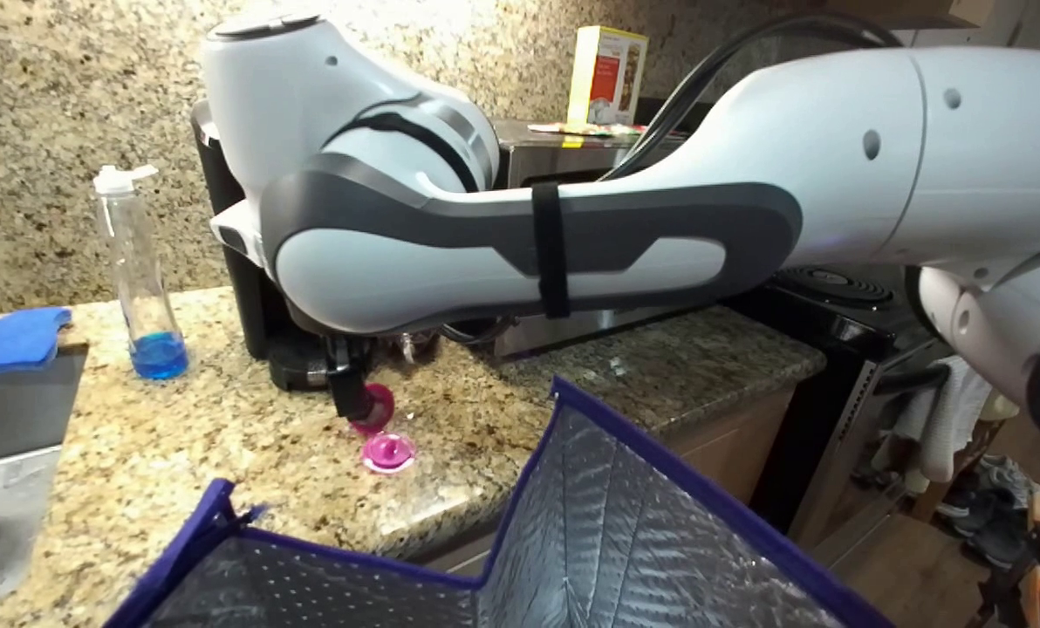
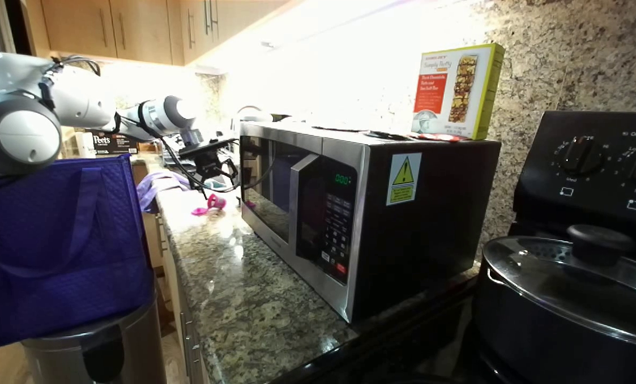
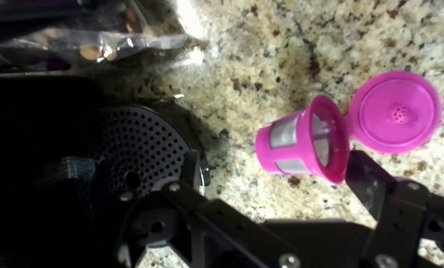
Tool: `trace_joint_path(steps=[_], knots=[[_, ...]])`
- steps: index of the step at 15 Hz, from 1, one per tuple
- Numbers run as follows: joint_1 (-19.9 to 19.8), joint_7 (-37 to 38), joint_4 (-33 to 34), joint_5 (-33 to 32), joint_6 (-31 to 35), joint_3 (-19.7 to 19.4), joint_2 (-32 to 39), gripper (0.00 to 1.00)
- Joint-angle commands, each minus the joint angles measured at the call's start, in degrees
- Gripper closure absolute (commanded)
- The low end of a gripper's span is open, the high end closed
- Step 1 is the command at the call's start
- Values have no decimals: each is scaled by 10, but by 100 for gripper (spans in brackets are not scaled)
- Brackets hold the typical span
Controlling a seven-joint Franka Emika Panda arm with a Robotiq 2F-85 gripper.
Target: Pick up the pink coffee capsule from the counter and put it in the blue bag
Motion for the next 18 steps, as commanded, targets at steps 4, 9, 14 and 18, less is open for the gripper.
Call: trace_joint_path(steps=[4, 9, 14, 18], knots=[[15, 9, -29, -12, -50, -23, -28, 0], [21, 5, -28, -11, -57, -40, -27, 47], [22, 6, -28, -6, -61, -47, -28, 80], [22, 6, -28, -5, -68, -48, -31, 94]])
